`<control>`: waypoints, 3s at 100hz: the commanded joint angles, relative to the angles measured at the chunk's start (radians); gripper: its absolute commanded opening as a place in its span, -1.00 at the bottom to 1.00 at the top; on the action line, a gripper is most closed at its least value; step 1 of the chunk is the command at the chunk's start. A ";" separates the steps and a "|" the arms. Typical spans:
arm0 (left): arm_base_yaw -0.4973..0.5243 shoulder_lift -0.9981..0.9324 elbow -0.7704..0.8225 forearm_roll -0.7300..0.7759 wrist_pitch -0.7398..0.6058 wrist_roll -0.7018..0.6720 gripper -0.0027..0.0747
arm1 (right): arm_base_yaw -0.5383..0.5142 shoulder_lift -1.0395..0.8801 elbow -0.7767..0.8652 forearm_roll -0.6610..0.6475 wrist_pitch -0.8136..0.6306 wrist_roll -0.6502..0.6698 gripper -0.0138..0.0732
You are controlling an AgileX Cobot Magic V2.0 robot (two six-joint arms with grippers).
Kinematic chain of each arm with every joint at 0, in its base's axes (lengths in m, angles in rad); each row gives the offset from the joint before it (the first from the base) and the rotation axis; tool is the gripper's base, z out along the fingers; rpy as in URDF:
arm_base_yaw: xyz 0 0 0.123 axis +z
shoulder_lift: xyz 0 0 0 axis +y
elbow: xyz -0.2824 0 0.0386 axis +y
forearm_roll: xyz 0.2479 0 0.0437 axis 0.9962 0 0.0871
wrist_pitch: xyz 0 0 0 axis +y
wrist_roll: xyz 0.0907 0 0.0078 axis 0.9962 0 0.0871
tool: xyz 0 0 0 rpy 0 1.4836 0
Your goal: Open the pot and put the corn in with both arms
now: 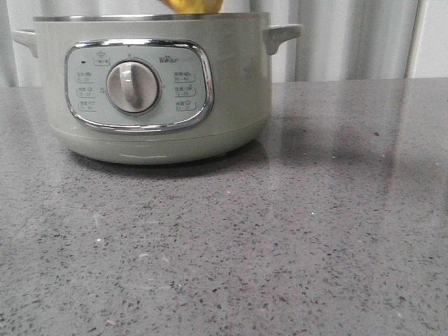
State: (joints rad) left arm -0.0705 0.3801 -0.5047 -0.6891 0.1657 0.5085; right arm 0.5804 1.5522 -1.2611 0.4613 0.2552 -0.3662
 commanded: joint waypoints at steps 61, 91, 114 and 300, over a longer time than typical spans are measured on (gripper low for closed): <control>-0.002 -0.127 -0.035 -0.068 0.258 0.162 -0.99 | -0.032 -0.377 0.070 -0.083 0.121 -0.005 -0.21; -0.002 -0.311 0.003 0.066 0.388 0.236 -0.98 | -0.032 -0.958 0.508 -0.224 0.074 -0.005 -0.85; -0.002 -0.327 0.098 0.061 0.365 0.234 -0.98 | -0.032 -1.404 0.741 -0.361 0.072 -0.005 -0.85; 0.000 -0.417 0.513 0.714 0.128 -0.404 -0.98 | -0.032 -1.575 0.783 -0.366 0.065 -0.005 -0.85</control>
State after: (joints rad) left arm -0.0705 -0.0050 0.0016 0.0353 0.3288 0.1156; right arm 0.5547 -0.0116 -0.4549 0.1019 0.3989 -0.3662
